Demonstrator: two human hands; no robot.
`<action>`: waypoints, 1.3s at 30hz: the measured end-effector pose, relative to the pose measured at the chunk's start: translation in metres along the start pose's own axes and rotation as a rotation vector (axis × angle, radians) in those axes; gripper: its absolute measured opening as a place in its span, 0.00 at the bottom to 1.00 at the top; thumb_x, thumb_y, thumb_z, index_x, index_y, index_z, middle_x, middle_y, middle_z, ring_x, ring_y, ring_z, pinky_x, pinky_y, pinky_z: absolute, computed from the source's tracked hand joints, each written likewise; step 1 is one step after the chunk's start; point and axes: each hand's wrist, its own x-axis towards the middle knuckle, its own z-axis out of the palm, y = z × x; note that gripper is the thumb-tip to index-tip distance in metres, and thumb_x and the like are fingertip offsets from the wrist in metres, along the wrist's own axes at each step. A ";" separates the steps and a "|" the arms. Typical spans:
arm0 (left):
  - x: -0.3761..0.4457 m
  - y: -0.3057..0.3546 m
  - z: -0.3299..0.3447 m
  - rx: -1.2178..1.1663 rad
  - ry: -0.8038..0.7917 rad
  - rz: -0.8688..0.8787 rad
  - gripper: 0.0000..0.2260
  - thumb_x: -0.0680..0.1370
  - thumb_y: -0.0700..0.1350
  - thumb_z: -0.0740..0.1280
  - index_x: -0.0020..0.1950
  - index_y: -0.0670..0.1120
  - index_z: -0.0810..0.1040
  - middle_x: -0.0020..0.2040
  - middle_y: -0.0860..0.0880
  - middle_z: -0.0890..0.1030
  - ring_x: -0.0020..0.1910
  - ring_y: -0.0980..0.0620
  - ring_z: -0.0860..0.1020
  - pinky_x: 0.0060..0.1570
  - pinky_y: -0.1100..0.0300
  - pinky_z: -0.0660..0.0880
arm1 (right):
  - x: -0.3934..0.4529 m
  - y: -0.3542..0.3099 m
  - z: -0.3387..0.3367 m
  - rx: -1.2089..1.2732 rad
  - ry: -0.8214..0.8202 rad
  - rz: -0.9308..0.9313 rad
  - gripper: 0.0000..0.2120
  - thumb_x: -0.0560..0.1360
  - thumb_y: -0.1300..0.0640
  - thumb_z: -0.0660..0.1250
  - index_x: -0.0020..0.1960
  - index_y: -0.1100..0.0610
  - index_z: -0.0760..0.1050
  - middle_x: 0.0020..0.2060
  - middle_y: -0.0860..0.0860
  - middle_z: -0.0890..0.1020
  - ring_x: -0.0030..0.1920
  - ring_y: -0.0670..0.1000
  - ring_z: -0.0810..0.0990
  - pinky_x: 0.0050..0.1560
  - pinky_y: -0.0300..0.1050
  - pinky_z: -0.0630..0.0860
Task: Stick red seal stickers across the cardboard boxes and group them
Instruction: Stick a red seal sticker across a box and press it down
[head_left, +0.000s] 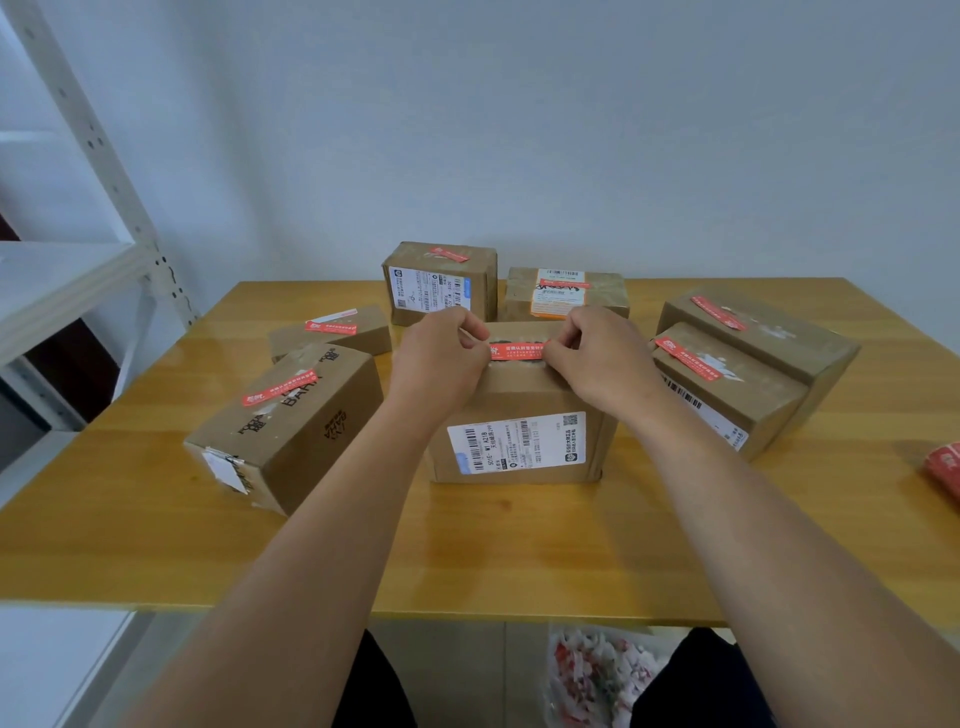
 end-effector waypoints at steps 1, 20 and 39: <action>0.000 0.000 0.000 0.002 -0.004 -0.003 0.05 0.77 0.44 0.69 0.47 0.54 0.76 0.42 0.54 0.81 0.45 0.56 0.79 0.42 0.61 0.75 | 0.000 -0.001 0.000 -0.003 -0.001 0.001 0.09 0.76 0.54 0.67 0.39 0.56 0.75 0.36 0.45 0.75 0.36 0.42 0.71 0.32 0.39 0.62; -0.017 0.002 0.002 0.331 0.061 0.248 0.11 0.79 0.41 0.63 0.56 0.52 0.81 0.54 0.51 0.73 0.58 0.49 0.68 0.58 0.52 0.64 | -0.010 0.005 0.005 -0.040 0.081 -0.133 0.09 0.79 0.58 0.62 0.57 0.56 0.77 0.52 0.51 0.75 0.56 0.52 0.73 0.51 0.42 0.69; -0.047 -0.021 0.021 0.558 0.193 0.522 0.20 0.83 0.50 0.51 0.66 0.47 0.78 0.63 0.50 0.80 0.61 0.51 0.77 0.61 0.54 0.69 | -0.034 0.010 0.018 -0.423 -0.010 -0.376 0.28 0.81 0.43 0.46 0.71 0.52 0.72 0.69 0.48 0.75 0.72 0.48 0.69 0.72 0.50 0.62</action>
